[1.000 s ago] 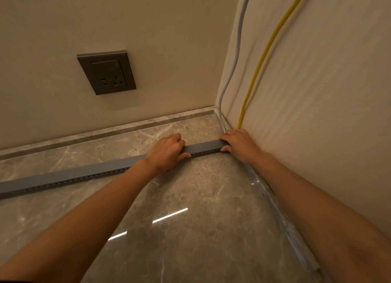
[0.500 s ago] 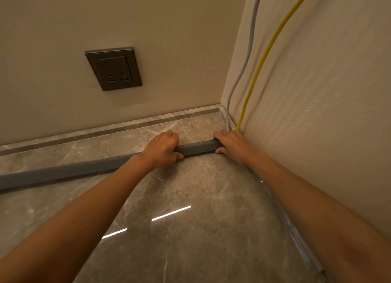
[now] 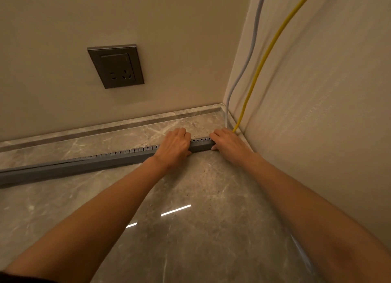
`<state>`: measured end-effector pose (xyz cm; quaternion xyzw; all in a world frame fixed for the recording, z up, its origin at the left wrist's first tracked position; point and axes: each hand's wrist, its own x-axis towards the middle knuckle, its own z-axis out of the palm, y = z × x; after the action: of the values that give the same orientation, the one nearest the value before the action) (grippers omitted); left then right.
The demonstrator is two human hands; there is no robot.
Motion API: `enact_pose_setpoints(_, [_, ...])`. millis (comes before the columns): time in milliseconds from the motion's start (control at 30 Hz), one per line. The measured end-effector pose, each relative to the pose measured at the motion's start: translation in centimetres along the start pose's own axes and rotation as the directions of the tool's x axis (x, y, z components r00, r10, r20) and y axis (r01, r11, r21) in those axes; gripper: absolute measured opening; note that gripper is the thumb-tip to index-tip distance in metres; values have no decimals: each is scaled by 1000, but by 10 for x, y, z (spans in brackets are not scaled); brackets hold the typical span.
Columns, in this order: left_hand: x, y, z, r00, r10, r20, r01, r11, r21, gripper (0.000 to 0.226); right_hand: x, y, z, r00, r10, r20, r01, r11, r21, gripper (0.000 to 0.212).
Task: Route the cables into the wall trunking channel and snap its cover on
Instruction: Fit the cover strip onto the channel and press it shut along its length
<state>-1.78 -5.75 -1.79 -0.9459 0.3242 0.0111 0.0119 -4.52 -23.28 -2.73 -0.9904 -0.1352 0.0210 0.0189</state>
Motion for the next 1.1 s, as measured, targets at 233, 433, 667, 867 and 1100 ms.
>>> enact_pose_setpoints(233, [6,10,0,998,24,56,-29,996,84,31,-2,-1,-4,997,80,-9,-79,993,86,27])
enact_pose_setpoints(433, [3,8,-1,999,32,15,-32,999,41,32,7,-2,-8,993,68,92,-76,993,85,39])
enact_pose_setpoints(667, [10,11,-5,989,-69,128,85,989,-121,32,8,-3,-6,992,100,75,-110,983,145,34])
enact_pose_setpoints(867, [11,10,0,994,-29,109,40,994,-97,29,10,-3,-9,993,82,81,-92,987,133,33])
enact_pose_setpoints(1100, [10,5,2,994,-43,97,60,983,-173,28,12,-2,-11,992,82,100,-94,987,129,33])
